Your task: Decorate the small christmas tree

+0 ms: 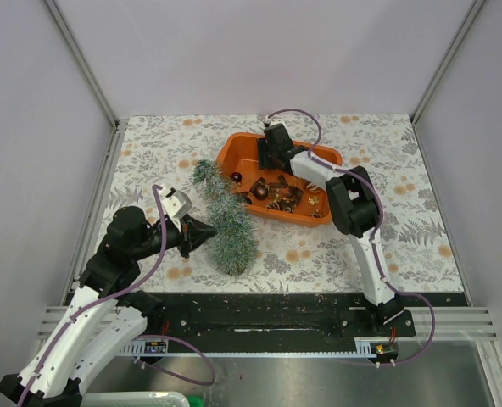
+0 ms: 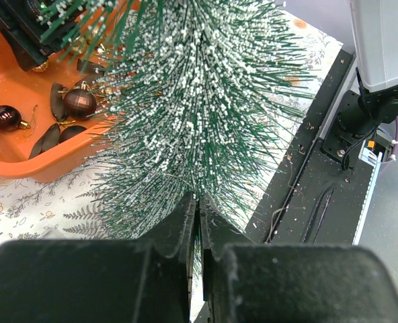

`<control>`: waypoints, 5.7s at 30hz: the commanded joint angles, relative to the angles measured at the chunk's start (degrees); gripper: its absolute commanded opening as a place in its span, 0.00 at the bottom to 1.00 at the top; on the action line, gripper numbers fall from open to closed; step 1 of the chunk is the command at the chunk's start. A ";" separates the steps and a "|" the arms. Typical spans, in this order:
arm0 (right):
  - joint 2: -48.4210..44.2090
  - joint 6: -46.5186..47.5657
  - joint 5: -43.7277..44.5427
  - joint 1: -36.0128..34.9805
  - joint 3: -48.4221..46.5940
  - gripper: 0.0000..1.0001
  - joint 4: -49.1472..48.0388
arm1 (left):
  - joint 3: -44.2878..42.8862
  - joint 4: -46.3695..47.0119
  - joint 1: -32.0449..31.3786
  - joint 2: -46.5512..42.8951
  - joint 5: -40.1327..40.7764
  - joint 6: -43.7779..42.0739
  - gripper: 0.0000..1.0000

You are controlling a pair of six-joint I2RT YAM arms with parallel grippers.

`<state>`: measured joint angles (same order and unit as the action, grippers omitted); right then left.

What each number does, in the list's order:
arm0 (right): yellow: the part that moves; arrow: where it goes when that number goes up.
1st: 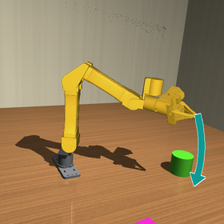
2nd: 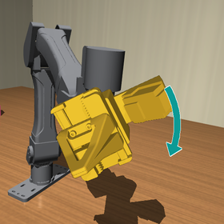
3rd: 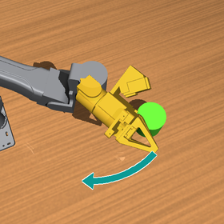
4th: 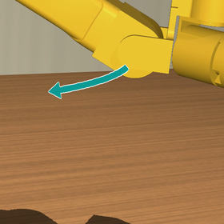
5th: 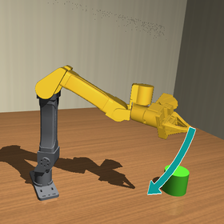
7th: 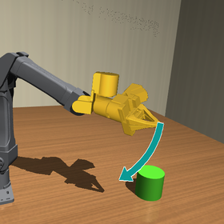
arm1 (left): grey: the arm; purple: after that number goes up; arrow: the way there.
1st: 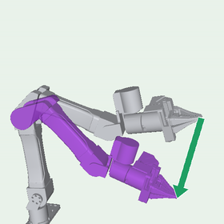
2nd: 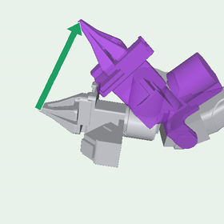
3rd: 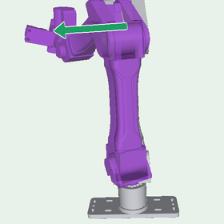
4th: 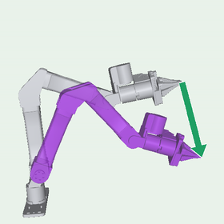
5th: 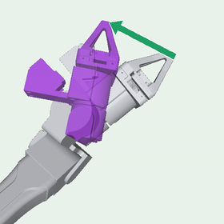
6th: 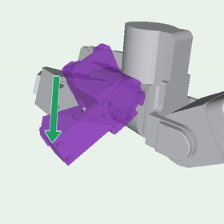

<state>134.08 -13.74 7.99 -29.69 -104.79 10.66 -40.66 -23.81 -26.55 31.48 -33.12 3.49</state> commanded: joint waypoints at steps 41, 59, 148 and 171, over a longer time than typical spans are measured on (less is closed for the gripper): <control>-71.50 -40.57 -42.00 -0.54 62.07 0.20 -45.97 | 2.26 4.74 0.79 -2.57 -2.74 1.52 0.08; -76.69 -43.92 -49.82 -1.95 63.92 0.18 -46.78 | 1.99 4.57 0.79 -2.39 -2.91 1.09 0.07; -60.25 -40.58 -51.94 -7.05 56.72 0.09 -62.95 | 2.34 5.27 1.76 -3.62 -4.76 2.93 0.07; -69.31 -38.37 -47.89 -7.13 65.59 0.09 -57.40 | 3.57 6.15 2.11 -4.33 -5.37 4.51 0.06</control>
<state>66.35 -51.37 -40.99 -36.38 -39.70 -44.14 -37.80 -20.43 -25.43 29.91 -37.17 6.98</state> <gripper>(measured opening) 0.421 0.071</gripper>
